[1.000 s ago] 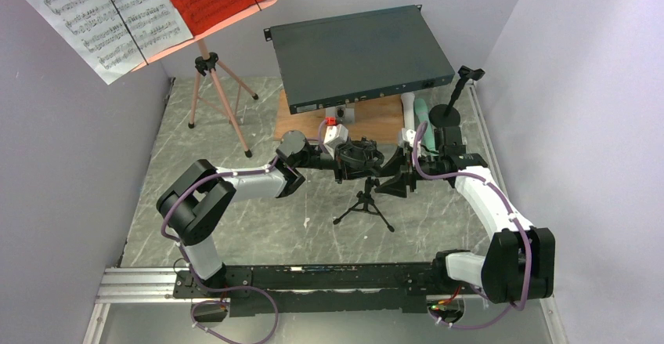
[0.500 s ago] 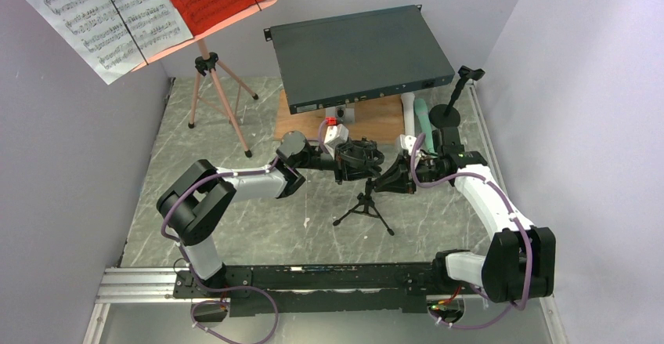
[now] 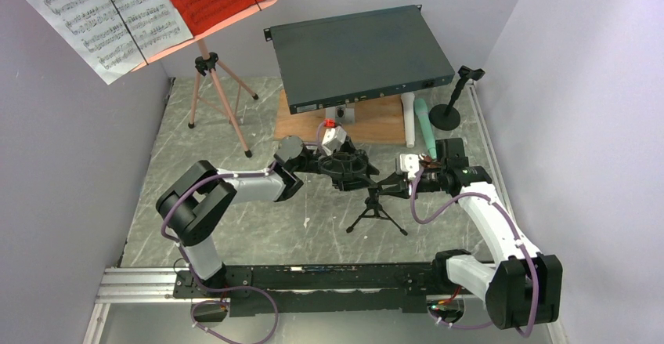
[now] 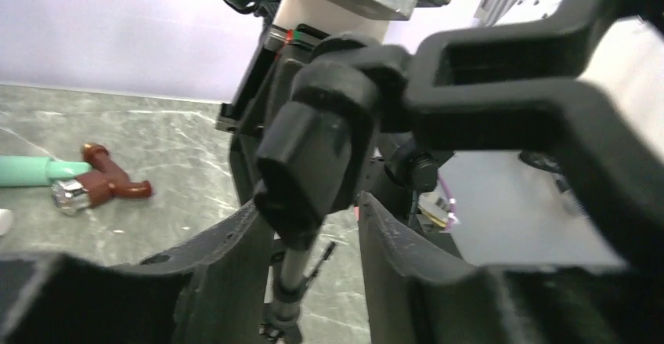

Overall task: Pack up the instrument practice props
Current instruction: Unscrew the knob on the microphone stand.

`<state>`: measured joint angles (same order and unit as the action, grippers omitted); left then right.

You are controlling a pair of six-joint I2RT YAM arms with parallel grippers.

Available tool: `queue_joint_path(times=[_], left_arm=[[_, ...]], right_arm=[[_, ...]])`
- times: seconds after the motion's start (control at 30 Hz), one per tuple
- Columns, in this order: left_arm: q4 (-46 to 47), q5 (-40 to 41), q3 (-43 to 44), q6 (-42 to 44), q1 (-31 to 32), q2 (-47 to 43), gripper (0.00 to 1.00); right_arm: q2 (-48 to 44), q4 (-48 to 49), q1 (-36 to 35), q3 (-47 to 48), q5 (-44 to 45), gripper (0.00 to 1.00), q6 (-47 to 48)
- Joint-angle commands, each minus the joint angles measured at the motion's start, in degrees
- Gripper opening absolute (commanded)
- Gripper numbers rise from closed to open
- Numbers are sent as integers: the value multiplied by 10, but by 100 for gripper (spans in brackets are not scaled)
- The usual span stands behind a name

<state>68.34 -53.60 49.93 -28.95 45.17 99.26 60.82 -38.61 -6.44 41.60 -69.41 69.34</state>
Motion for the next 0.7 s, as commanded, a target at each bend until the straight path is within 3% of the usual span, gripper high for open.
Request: queue_joint_path(times=[0.0,0.1,0.23,0.6,0.67], left_arm=[[42,-30,-6,-41,0,-30,56],[41,-33,-19,-53,0,-36,69],[-4,-27,-41,-22,0,-60,77],[-434,69,-25,255,0,-184,85],[-480,82,-27,281,-1,-192,85]], right_arm=[[-3,49,4,4,-11,0,-12],[-4,55,7,3,-15,0,-20],[-3,64,15,2,-19,0,-31],[-7,137,30,-29,21,0,-47],[-5,123,31,-29,27,0,-13]])
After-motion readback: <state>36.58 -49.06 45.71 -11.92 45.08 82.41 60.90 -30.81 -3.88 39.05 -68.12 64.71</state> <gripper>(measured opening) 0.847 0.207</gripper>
